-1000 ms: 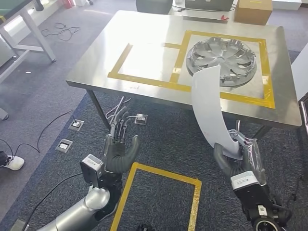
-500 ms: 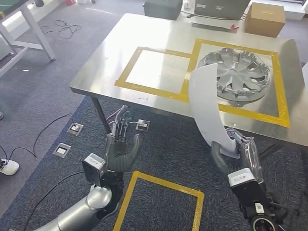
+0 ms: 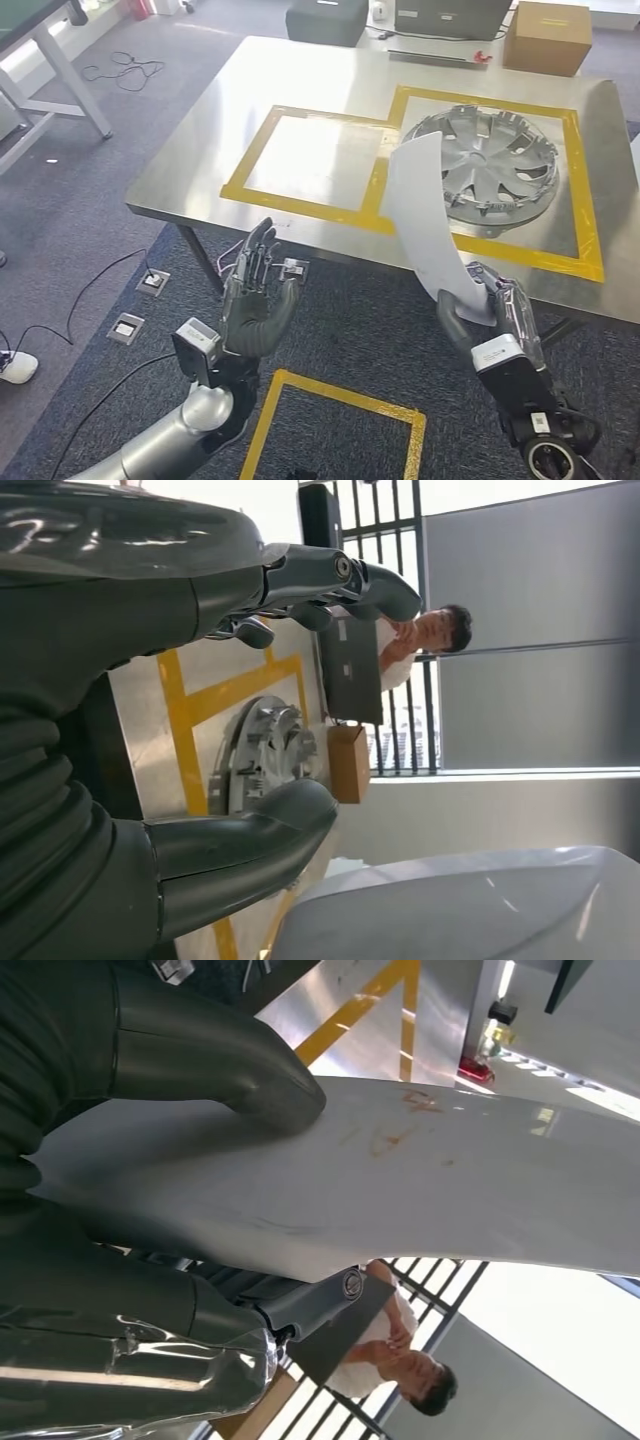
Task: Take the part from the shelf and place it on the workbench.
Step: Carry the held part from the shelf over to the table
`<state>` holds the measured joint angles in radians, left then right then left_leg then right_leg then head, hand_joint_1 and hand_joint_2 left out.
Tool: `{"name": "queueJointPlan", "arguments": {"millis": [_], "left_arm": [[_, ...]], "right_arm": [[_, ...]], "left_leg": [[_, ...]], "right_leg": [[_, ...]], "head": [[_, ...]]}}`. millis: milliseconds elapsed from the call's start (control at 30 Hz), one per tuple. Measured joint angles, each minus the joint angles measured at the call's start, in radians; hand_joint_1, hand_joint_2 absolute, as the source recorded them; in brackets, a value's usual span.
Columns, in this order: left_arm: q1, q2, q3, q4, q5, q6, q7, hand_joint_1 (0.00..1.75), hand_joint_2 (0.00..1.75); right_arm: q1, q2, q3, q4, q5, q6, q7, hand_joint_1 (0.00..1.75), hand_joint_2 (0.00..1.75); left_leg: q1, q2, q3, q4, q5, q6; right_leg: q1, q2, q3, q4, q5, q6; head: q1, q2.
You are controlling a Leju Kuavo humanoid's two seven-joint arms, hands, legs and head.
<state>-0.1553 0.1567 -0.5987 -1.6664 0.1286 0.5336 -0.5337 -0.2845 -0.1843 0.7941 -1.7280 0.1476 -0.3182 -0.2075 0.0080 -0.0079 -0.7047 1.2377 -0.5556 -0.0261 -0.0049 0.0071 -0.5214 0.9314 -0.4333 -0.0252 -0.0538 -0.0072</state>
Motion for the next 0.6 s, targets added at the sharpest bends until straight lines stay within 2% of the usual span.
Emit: {"name": "queueJointPlan", "arguments": {"millis": [33, 67, 100, 133, 167, 200, 267, 333, 367, 400, 467, 500, 533, 567, 600], "left_arm": [[0.000, 0.000, 0.000, 0.001, 0.000, -0.001, 0.000, 0.00, 1.75], [0.000, 0.001, 0.000, 0.002, 0.000, -0.003, 0.000, 0.00, 1.75], [0.000, 0.001, 0.000, 0.002, 0.000, -0.005, 0.000, 0.00, 1.75], [-0.001, 0.001, 0.000, 0.003, 0.000, -0.007, 0.000, 0.00, 1.75], [-0.001, 0.001, 0.000, 0.004, 0.000, -0.010, 0.000, 0.00, 1.75], [-0.002, 0.001, 0.000, 0.004, 0.001, -0.011, 0.000, 0.00, 1.75], [-0.004, 0.001, -0.001, 0.005, 0.001, -0.013, 0.000, 0.00, 1.75], [-0.007, 0.000, -0.001, 0.005, 0.001, -0.014, -0.001, 0.00, 1.75], [-0.008, -0.001, -0.001, 0.005, 0.000, -0.015, -0.001, 0.00, 1.75], [-0.009, -0.001, -0.001, 0.005, 0.000, -0.015, -0.001, 0.00, 1.75], [-0.009, -0.002, -0.001, 0.006, 0.001, -0.016, -0.001, 0.00, 1.75], [-0.009, -0.002, -0.001, 0.006, 0.001, -0.016, -0.001, 0.00, 1.75], [-0.009, -0.002, -0.001, 0.007, 0.001, -0.016, -0.001, 0.00, 1.75], [-0.009, -0.002, -0.001, 0.007, 0.001, -0.016, -0.001, 0.00, 1.75], [-0.009, -0.002, -0.001, 0.008, 0.001, -0.016, -0.001, 0.00, 1.75]], "right_arm": [[-0.002, 0.000, 0.001, 0.005, -0.001, 0.001, 0.001, 1.75, 1.75], [-0.004, 0.000, 0.003, 0.010, -0.003, 0.002, 0.001, 1.75, 1.75], [-0.008, 0.000, 0.004, 0.013, -0.004, 0.003, 0.001, 1.75, 1.75], [-0.012, 0.000, 0.004, 0.017, -0.007, 0.004, 0.002, 1.75, 1.75], [-0.017, 0.001, 0.005, 0.020, -0.009, 0.005, 0.003, 1.75, 1.75], [-0.021, 0.001, 0.005, 0.023, -0.012, 0.007, 0.004, 1.75, 1.75], [-0.027, 0.001, 0.006, 0.027, -0.015, 0.009, 0.005, 1.75, 1.75], [-0.031, 0.001, 0.006, 0.030, -0.016, 0.009, 0.005, 1.75, 1.75], [-0.034, 0.001, 0.006, 0.032, -0.016, 0.009, 0.005, 1.75, 1.75], [-0.035, 0.001, 0.006, 0.034, -0.017, 0.009, 0.005, 1.75, 1.75], [-0.036, 0.001, 0.007, 0.039, -0.019, 0.010, 0.005, 1.75, 1.75], [-0.036, 0.001, 0.007, 0.042, -0.020, 0.011, 0.006, 1.75, 1.75], [-0.036, 0.001, 0.008, 0.045, -0.021, 0.013, 0.006, 1.75, 1.75], [-0.037, 0.001, 0.008, 0.048, -0.023, 0.015, 0.007, 1.75, 1.75], [-0.039, 0.001, 0.008, 0.050, -0.025, 0.018, 0.008, 1.75, 1.75]], "left_leg": [[0.003, 0.001, -0.006, -0.024, 0.025, -0.003], [0.005, 0.001, 0.004, -0.080, 0.069, -0.004], [0.007, 0.003, 0.023, -0.153, 0.126, -0.003], [0.007, 0.005, 0.039, -0.217, 0.164, -0.001], [0.006, 0.006, 0.051, -0.260, 0.189, 0.004], [0.004, 0.006, 0.055, -0.282, 0.200, 0.011], [0.001, 0.004, 0.060, -0.286, 0.192, 0.026], [0.003, 0.003, 0.079, -0.291, 0.184, 0.038], [0.004, 0.002, 0.091, -0.293, 0.178, 0.043], [0.004, 0.002, 0.102, -0.295, 0.170, 0.048], [0.001, 0.002, 0.120, -0.295, 0.154, 0.053], [-0.001, 0.001, 0.131, -0.295, 0.145, 0.055], [-0.003, -0.001, 0.144, -0.295, 0.135, 0.056], [-0.005, -0.003, 0.159, -0.295, 0.125, 0.056], [-0.007, -0.005, 0.174, -0.296, 0.114, 0.056]], "right_leg": [[-0.002, 0.000, 0.012, 0.000, -0.010, 0.003], [-0.003, 0.001, 0.026, 0.000, -0.020, 0.007], [-0.005, 0.001, 0.035, 0.000, -0.031, 0.011], [-0.005, 0.002, 0.046, 0.002, -0.042, 0.017], [-0.004, 0.002, 0.051, 0.002, -0.052, 0.024], [-0.003, 0.003, 0.054, 0.003, -0.059, 0.031], [-0.002, 0.004, 0.063, 0.003, -0.066, 0.042], [-0.005, 0.001, 0.045, 0.047, -0.069, 0.049], [-0.006, 0.000, 0.015, 0.102, -0.078, 0.053], [-0.007, -0.001, -0.030, 0.174, -0.095, 0.055], [-0.007, -0.002, -0.119, 0.305, -0.149, 0.059], [-0.006, -0.002, -0.149, 0.333, -0.165, 0.059], [-0.005, -0.001, -0.161, 0.325, -0.158, 0.057], [-0.004, -0.001, -0.155, 0.280, -0.126, 0.052], [-0.001, -0.001, -0.137, 0.207, -0.071, 0.045]], "head": [[-0.001, 0.000], [-0.001, 0.000], [-0.002, 0.000], [-0.003, 0.000], [-0.003, 0.000], [-0.002, 0.000], [0.000, 0.000], [0.001, 0.000], [0.003, 0.000], [0.005, 0.000], [0.008, 0.000], [0.008, 0.000], [0.008, 0.000], [0.009, 0.000], [0.010, 0.000]]}}
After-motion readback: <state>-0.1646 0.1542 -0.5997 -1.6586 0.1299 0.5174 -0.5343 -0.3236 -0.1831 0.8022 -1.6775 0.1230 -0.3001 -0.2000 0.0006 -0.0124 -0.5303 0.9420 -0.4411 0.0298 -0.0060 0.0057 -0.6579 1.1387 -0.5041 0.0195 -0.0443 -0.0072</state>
